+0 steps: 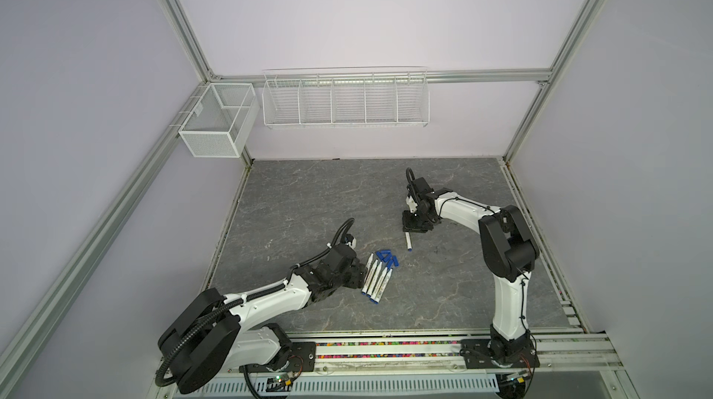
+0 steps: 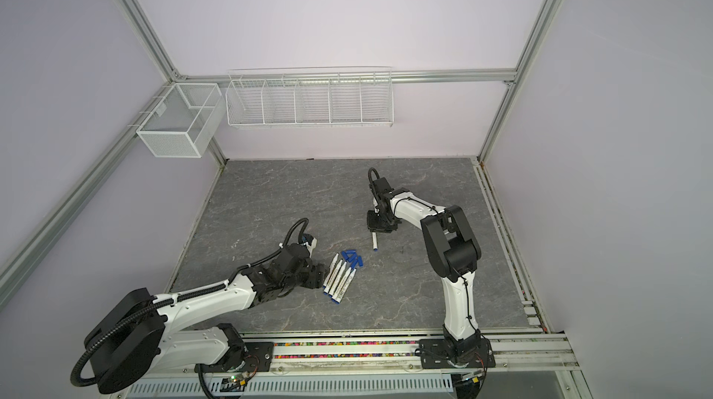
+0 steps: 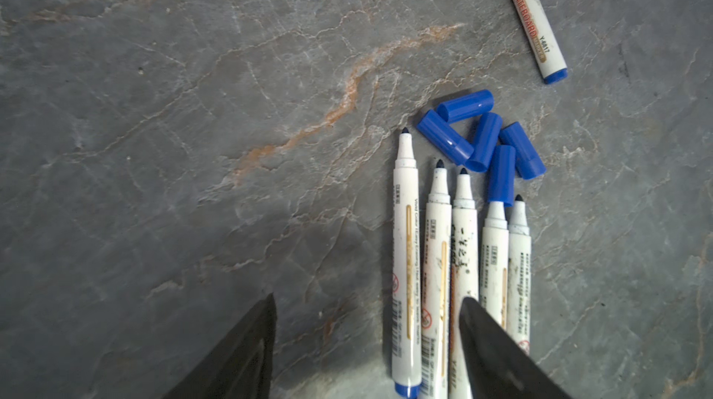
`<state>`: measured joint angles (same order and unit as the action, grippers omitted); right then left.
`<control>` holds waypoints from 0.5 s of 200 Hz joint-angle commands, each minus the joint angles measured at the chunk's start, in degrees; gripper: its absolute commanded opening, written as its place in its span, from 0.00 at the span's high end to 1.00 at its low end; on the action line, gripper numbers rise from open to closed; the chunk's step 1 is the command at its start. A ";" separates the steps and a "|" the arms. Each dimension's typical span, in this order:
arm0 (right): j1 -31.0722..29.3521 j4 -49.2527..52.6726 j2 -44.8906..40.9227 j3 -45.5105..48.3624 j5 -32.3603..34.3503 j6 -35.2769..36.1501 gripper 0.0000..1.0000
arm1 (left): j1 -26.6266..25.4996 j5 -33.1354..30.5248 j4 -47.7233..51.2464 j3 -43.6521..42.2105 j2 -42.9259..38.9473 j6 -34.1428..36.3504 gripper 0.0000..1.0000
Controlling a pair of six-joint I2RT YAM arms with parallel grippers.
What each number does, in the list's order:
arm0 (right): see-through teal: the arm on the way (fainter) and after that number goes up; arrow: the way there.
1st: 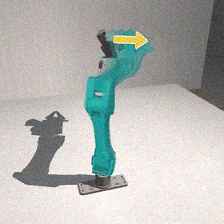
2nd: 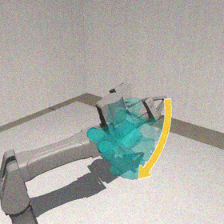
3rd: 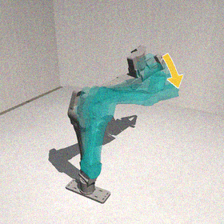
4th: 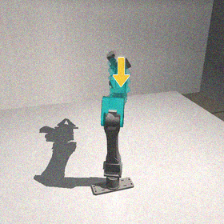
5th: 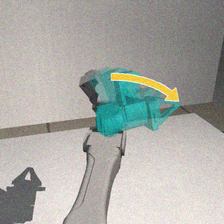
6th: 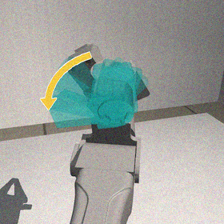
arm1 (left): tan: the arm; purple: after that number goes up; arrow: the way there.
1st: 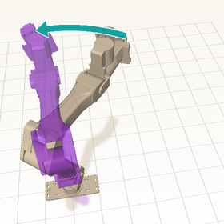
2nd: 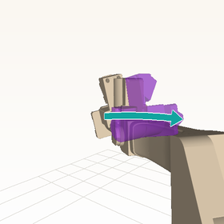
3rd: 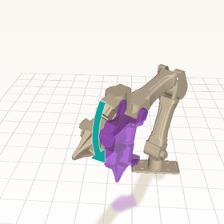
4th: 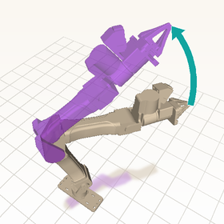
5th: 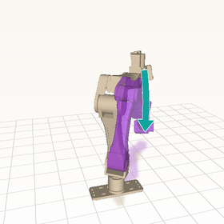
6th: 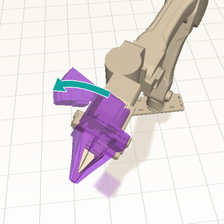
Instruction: Insert the pens into the pen caps
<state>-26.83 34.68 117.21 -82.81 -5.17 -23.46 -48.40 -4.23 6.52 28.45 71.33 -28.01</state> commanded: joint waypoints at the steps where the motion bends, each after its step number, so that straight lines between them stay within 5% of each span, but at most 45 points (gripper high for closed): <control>1: 0.21 -0.08 -3.43 0.96 0.42 0.09 0.60 | -0.30 0.92 0.71 1.78 0.56 0.95 0.26; 100: -0.11 -6.75 -20.34 17.40 -1.69 -3.95 0.60 | -1.47 0.47 1.45 5.75 6.47 1.11 0.28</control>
<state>-26.81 29.67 99.11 -68.93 -6.13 -25.58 -49.23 -2.59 6.59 31.55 76.14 -27.73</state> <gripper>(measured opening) 0.405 0.725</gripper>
